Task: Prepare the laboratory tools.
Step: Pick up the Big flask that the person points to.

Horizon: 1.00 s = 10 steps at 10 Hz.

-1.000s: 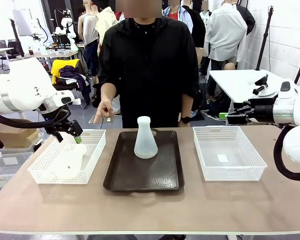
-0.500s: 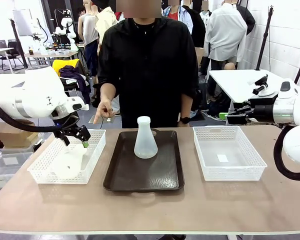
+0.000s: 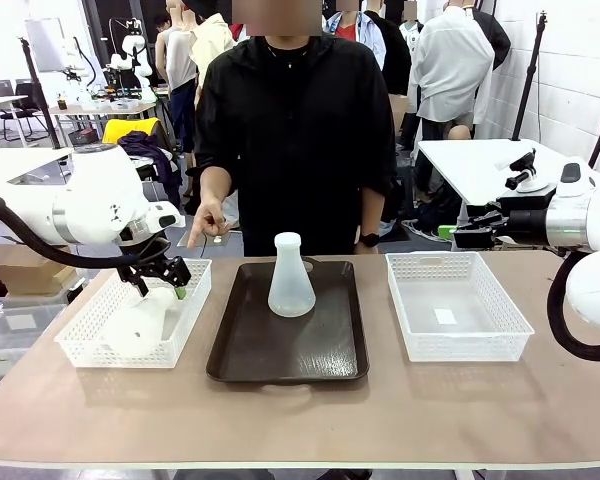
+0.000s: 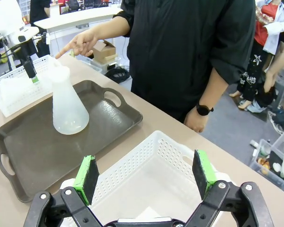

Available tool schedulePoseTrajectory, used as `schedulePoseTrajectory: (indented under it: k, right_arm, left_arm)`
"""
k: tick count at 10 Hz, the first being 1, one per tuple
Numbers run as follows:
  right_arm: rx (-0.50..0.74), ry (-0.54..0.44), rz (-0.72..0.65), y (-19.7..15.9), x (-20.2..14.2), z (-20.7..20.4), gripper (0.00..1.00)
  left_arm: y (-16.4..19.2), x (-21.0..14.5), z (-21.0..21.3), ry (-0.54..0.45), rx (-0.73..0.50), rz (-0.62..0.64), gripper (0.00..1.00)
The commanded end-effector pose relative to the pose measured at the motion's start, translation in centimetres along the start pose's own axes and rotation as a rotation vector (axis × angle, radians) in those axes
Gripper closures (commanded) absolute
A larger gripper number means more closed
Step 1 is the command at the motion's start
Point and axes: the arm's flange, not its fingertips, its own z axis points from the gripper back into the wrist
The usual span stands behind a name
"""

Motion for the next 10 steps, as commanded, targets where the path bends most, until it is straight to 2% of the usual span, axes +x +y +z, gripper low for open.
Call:
schedulePoseTrajectory:
  k: [1,6,7,8,10]
  right_arm:
    - [0.007,0.006,-0.006,-0.13,0.35,-0.13,0.00]
    - [0.007,0.006,-0.006,-0.13,0.35,-0.13,0.00]
    - [0.007,0.006,-0.006,-0.13,0.35,-0.13,0.00]
    - [0.007,0.006,-0.006,-0.13,0.35,-0.13,0.00]
    - [0.007,0.006,-0.006,-0.13,0.35,-0.13,0.00]
  left_arm:
    - [-0.06,0.86,-0.74,0.026,0.020,0.026,0.00]
    - [0.73,1.00,-0.71,0.012,0.053,0.035,0.00]
    - [0.71,1.02,-0.72,0.029,0.032,0.040,0.03]
    - [0.76,1.02,-0.90,0.037,0.036,0.037,0.11]
    - [0.59,0.85,-0.68,0.031,0.058,0.019,0.44]
